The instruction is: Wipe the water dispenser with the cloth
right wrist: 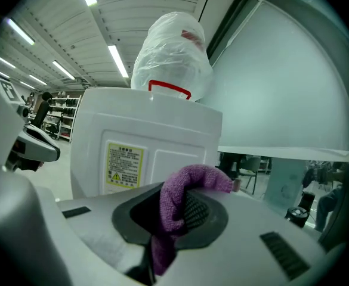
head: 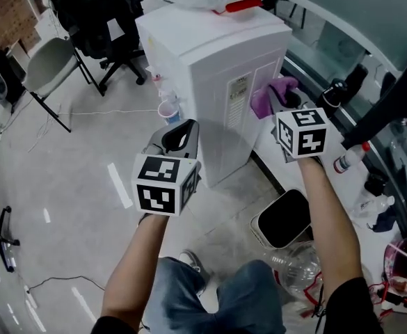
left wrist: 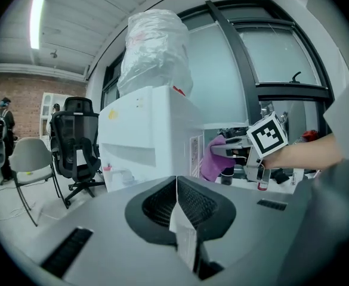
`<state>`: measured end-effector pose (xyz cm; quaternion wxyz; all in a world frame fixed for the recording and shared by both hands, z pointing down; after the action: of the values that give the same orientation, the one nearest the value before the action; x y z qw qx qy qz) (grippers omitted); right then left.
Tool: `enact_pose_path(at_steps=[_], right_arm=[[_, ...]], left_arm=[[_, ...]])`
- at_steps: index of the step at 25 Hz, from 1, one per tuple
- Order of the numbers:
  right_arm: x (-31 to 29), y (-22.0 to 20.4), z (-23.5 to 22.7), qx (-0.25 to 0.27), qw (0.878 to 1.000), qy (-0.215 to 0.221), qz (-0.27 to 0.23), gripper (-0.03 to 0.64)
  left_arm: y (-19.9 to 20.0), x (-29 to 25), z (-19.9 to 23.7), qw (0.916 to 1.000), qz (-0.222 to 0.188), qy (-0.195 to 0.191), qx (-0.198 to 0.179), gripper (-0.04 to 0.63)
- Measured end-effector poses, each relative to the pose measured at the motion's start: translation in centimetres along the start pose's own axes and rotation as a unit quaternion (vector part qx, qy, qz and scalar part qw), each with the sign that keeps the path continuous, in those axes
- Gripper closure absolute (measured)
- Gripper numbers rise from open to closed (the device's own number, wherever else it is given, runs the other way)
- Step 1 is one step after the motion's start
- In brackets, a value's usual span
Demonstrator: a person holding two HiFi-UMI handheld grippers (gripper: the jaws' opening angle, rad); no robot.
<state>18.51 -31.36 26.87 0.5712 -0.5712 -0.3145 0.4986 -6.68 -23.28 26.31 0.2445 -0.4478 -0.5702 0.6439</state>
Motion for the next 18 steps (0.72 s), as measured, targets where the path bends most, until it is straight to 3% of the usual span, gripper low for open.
enact_pose_path(at_steps=[9,18], right_arm=[[-1.4,-5.7,1.2,0.024,1.000,0.003,-0.014,0.574],[-2.1,-11.4,2.4,0.030,0.999,0.015,-0.011,0.574]], left_arm=[[-5.6,-1.6,1.3,0.9992,-0.028,0.026,0.006,0.568],[-10.6,-2.4,0.2,0.9988,-0.023,0.042,-0.008,0.568]])
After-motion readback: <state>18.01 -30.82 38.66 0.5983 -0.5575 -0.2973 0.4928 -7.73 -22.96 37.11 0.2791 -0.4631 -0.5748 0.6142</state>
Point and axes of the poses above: the fingertips, and each gripper's own axes: x backward along the fingers, z to its left, y out of its top, the point moved 8 cm from there along x, backward along the fingers, and after that the axes turned 1 degree about -x, right-handed, at the moved point
